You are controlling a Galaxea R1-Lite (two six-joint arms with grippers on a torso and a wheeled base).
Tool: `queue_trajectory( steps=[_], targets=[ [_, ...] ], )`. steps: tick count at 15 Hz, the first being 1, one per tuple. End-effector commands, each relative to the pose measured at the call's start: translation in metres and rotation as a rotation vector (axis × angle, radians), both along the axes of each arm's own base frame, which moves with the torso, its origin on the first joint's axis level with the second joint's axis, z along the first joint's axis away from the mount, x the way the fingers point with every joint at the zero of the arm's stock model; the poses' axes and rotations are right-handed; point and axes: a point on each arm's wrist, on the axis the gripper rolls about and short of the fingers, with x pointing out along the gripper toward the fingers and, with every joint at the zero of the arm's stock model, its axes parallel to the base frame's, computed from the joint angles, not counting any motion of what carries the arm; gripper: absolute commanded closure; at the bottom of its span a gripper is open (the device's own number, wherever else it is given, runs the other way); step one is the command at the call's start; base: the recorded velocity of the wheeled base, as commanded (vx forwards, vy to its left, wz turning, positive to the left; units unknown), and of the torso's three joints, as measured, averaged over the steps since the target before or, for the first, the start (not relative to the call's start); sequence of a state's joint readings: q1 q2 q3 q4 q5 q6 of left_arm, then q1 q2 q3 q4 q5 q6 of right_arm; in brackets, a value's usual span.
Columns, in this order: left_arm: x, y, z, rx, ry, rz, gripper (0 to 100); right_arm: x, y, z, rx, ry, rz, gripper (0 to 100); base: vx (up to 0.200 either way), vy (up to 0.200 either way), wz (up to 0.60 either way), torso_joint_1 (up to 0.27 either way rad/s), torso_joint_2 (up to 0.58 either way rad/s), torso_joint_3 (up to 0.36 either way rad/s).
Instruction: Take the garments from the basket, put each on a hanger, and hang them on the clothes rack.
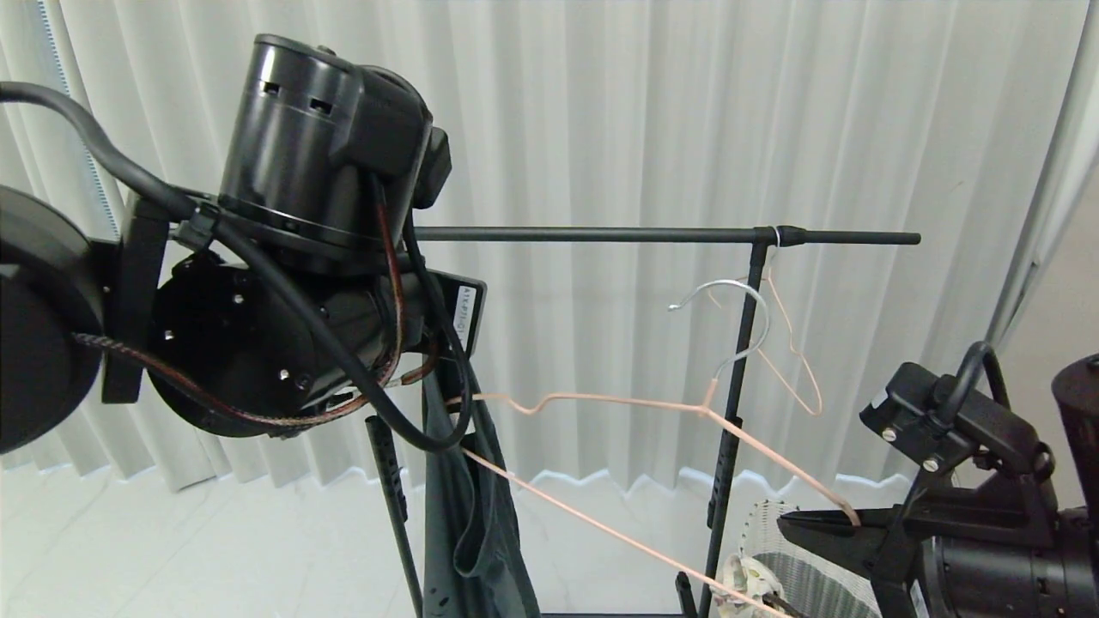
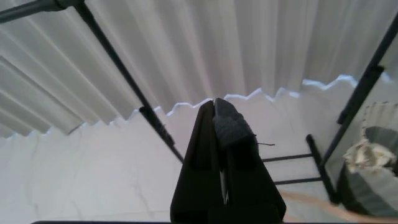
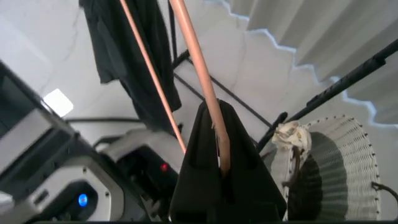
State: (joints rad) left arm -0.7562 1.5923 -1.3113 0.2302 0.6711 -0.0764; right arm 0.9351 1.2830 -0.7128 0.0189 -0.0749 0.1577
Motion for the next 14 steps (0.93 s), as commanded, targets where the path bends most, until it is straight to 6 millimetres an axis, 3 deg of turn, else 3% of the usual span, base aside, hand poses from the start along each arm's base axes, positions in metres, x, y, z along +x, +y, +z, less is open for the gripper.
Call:
queue_trajectory(
  steps=[1, 6, 14],
  targets=[
    [-0.003, -0.005, 0.004, -0.028, -0.008, -0.017, 100, 0.001, 0.002, 0.0, -0.001, -0.002, 0.0, 100, 0.0, 0.0, 0.0, 0.0, 0.0, 0.0],
    [-0.004, -0.012, 0.0, -0.052, 0.002, -0.019, 100, 0.017, 0.006, 0.0, 0.011, -0.068, -0.122, 100, 0.0, 0.0, 0.0, 0.0, 0.0, 0.0],
    [0.0, -0.009, 0.0, -0.053, 0.0, -0.002, 100, 0.013, 0.006, 0.006, 0.061, -0.078, -0.117, 100, 0.0, 0.0, 0.0, 0.0, 0.0, 0.0]
  ],
)
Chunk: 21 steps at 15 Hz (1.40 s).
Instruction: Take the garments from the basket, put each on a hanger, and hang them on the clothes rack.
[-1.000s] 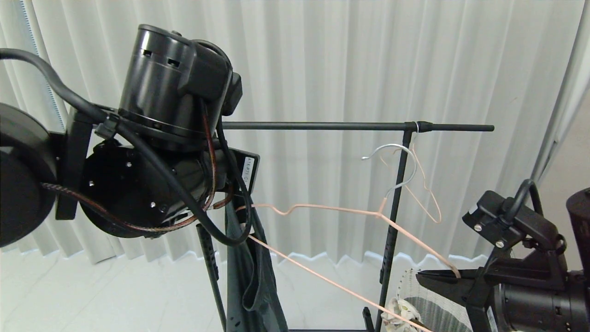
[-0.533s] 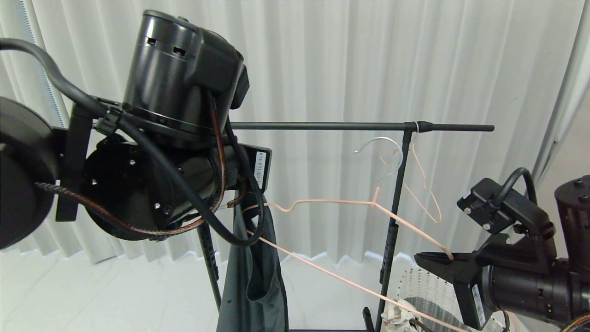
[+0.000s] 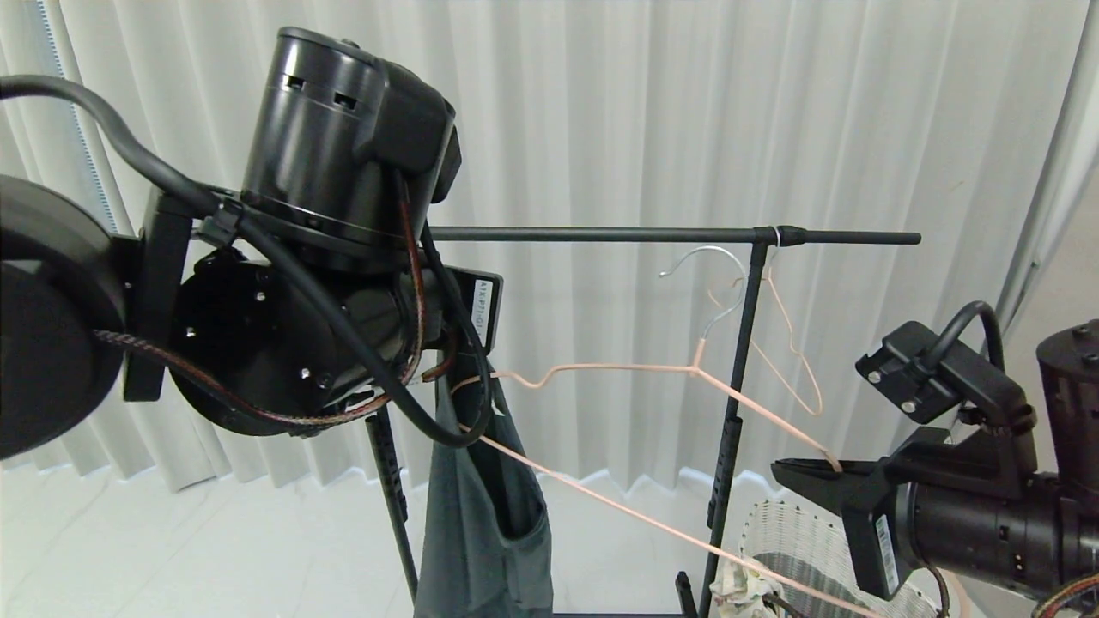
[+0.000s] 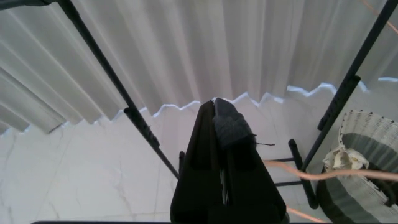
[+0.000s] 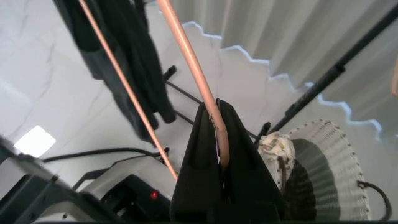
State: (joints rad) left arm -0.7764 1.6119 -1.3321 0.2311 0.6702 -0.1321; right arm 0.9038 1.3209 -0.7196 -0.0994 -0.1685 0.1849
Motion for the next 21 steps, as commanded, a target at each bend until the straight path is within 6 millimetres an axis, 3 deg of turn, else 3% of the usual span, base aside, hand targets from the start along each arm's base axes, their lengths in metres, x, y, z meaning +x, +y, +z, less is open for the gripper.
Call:
queue_trajectory(
  steps=[1, 4, 14, 21],
  targets=[
    [0.0, -0.002, 0.003, -0.009, -0.008, -0.004, 100, -0.005, 0.001, 0.0, -0.005, 0.005, 0.038, 100, 0.0, 0.0, 0.0, 0.0, 0.0, 0.0],
    [0.003, 0.002, 0.004, -0.007, -0.008, 0.012, 100, -0.011, -0.005, -0.014, -0.129, 0.047, 0.06, 100, 0.0, 0.0, 0.0, 0.0, 0.0, 0.0],
    [0.003, 0.008, -0.006, 0.065, 0.066, 0.03, 100, -0.005, -0.015, -0.012, -0.13, 0.036, -0.016, 100, 0.0, 0.0, 0.0, 0.0, 0.0, 0.0],
    [0.013, 0.007, -0.018, 0.058, 0.114, 0.073, 100, -0.003, -0.003, 0.007, 0.098, -0.034, -0.028, 100, 0.0, 0.0, 0.0, 0.0, 0.0, 0.0]
  ],
)
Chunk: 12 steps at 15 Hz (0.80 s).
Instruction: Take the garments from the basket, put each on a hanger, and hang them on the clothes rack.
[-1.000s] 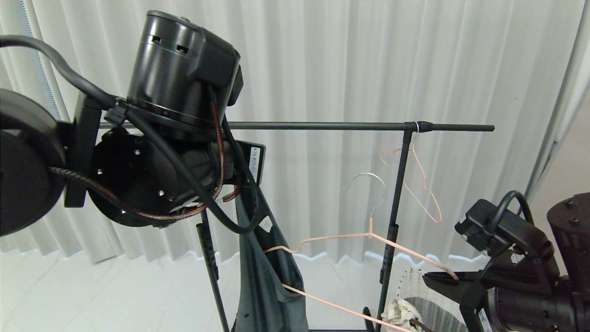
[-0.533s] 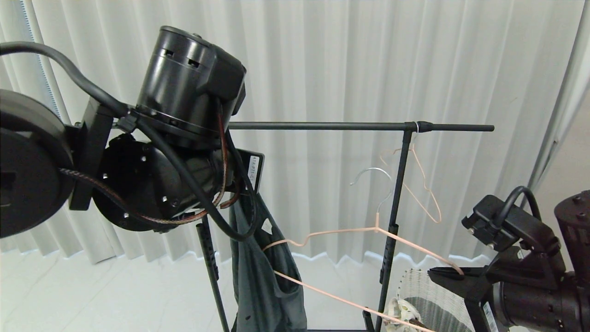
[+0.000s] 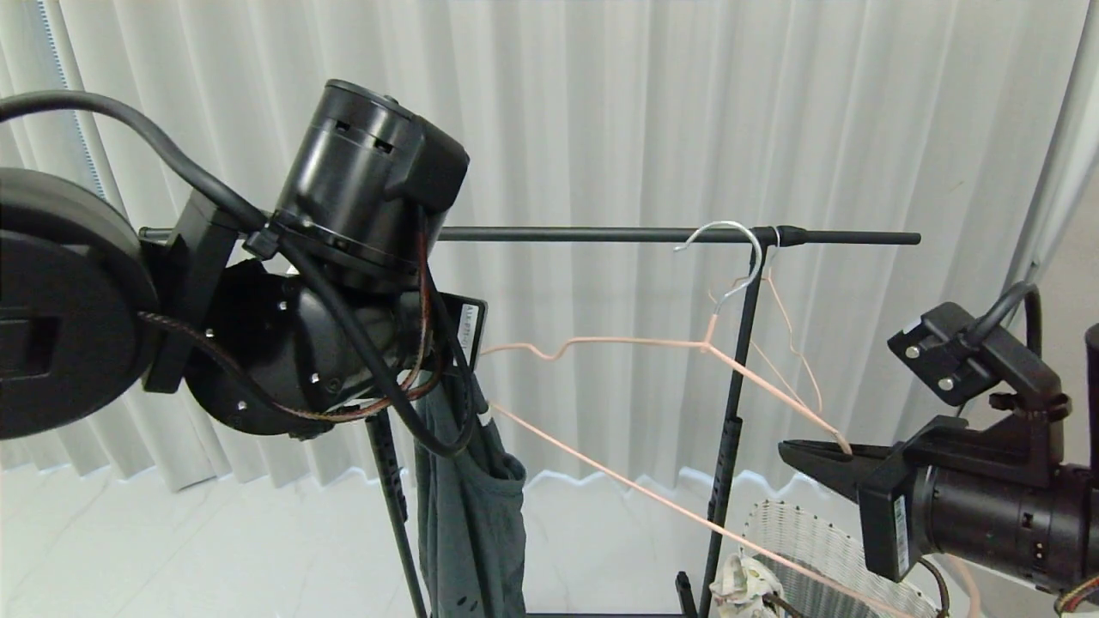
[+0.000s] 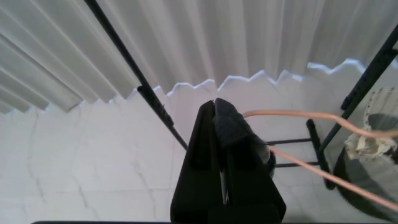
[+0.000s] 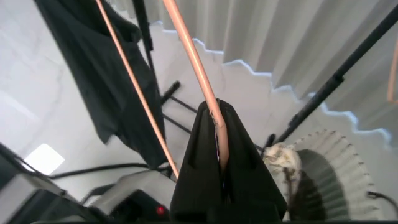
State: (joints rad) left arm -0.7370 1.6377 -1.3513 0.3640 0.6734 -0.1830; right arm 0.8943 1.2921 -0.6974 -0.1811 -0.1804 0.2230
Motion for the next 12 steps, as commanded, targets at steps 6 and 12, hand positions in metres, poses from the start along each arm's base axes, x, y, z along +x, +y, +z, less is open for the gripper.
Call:
queue_trajectory(
  steps=[6, 12],
  targets=[
    [0.016, 0.016, -0.003, 0.015, 0.022, 0.081, 100, -0.024, -0.023, -0.005, 0.053, 0.013, 0.08, 100, 0.0, 0.0, 0.0, 0.0, 0.0, 0.0],
    [0.017, 0.015, -0.003, 0.015, 0.025, 0.084, 100, -0.018, -0.014, -0.004, 0.095, -0.018, 0.094, 100, 0.0, 0.0, 0.0, 0.0, 0.0, 0.0]
  ],
)
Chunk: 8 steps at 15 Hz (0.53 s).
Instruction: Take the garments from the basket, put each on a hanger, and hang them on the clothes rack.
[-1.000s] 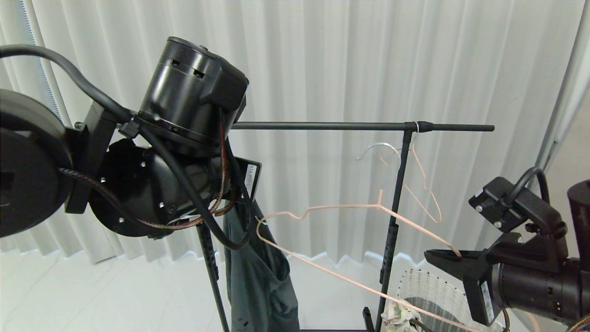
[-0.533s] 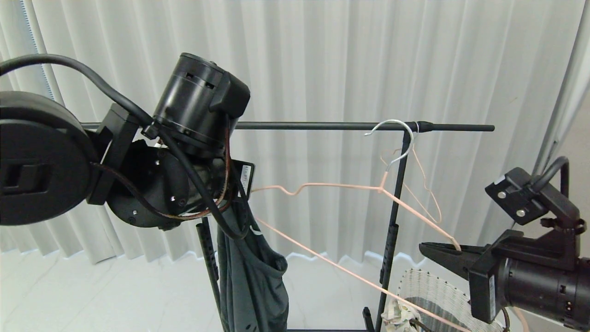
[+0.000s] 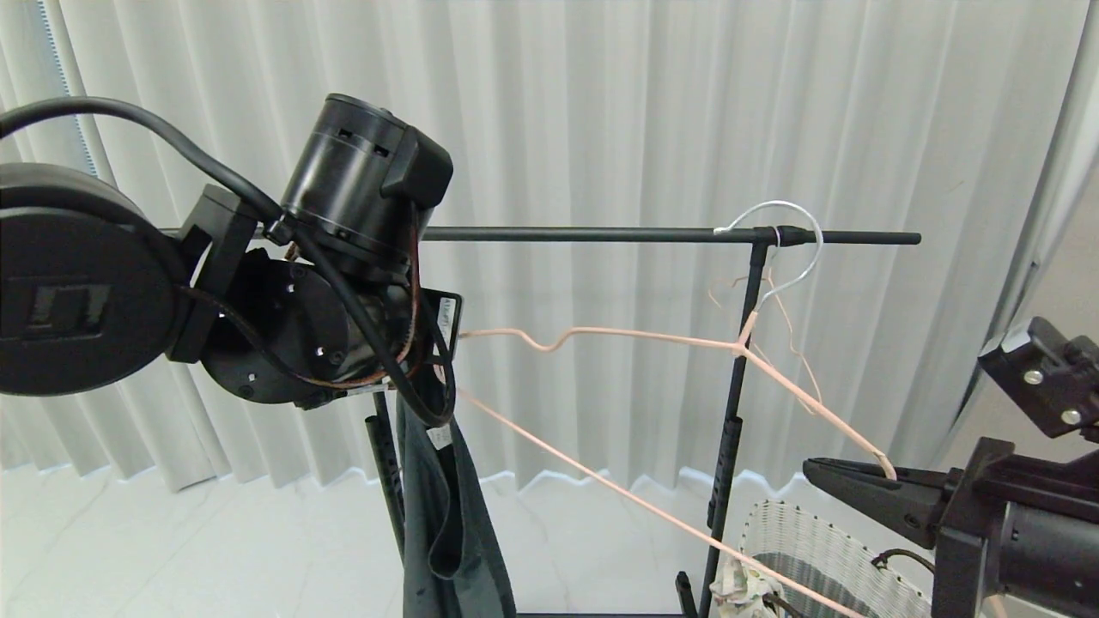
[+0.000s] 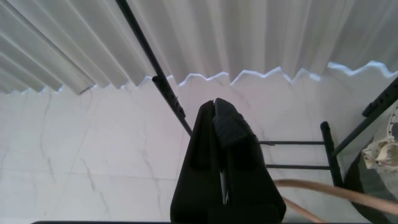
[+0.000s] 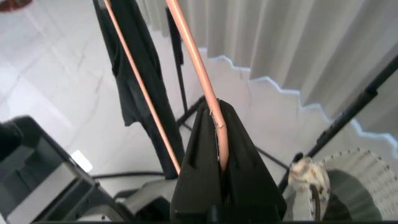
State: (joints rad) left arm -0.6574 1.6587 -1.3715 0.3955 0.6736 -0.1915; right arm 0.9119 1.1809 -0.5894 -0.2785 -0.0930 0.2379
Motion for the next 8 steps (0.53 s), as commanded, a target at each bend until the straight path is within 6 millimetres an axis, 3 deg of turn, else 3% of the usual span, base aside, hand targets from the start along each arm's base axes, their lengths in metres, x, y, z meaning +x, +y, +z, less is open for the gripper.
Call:
queue_trajectory(
  steps=[1, 8],
  targets=[
    [-0.0002, -0.0006, -0.0003, 0.001, 0.001, -0.001, 100, 0.0064, 0.0085, -0.004, -0.006, 0.004, 0.0, 100, 0.0, 0.0, 0.0, 0.0, 0.0, 0.0],
    [0.0019, -0.0016, -0.001, 0.001, 0.002, 0.001, 100, 0.0136, 0.0182, -0.0105, -0.028, 0.015, 0.0, 100, 0.0, 0.0, 0.0, 0.0, 0.0, 0.0]
  ],
)
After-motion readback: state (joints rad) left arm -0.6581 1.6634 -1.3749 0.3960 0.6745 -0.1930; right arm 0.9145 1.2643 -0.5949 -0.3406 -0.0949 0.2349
